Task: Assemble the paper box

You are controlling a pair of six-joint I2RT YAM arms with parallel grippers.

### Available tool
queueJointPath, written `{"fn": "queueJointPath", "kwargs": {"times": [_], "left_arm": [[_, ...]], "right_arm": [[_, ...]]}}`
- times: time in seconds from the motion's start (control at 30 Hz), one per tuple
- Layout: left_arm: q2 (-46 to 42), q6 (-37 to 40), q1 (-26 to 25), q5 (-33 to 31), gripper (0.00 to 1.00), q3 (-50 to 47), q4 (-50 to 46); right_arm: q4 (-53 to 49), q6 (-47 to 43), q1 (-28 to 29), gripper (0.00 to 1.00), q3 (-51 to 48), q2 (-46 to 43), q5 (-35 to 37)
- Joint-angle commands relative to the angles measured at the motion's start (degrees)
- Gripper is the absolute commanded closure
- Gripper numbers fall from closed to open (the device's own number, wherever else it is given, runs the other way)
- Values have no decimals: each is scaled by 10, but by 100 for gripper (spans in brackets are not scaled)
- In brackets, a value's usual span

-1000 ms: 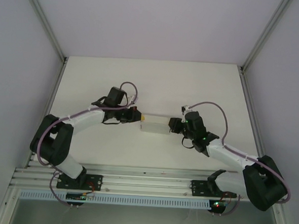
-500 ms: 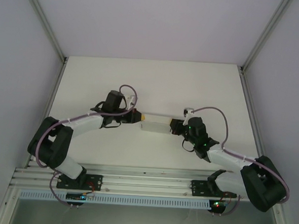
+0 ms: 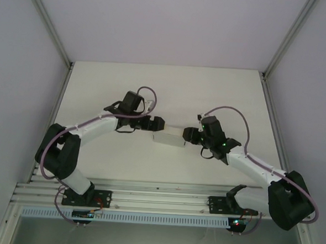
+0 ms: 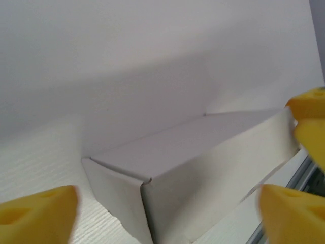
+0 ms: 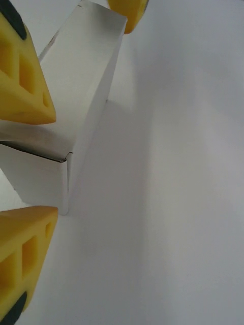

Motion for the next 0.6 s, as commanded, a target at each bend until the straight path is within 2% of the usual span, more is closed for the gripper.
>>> {"fn": "queueJointPath", "kwargs": {"times": [0.0, 0.13, 0.23, 0.37, 0.57], "left_arm": [[-22, 25, 3, -26, 0, 41, -51], [-53, 27, 17, -85, 0, 53, -73], [-88, 23, 41, -130, 0, 39, -81], [-141, 22, 78, -202, 1, 7, -87], [-211, 12, 131, -234, 0, -57, -53]], "right_arm": [[-58, -28, -8, 47, 45, 8, -32], [-75, -73, -19, 28, 86, 12, -67], [-95, -117, -27, 1, 119, 15, -90], [-117, -223, -28, 1, 163, 29, -115], [-189, -393, -11, 1, 225, 74, -171]]}}
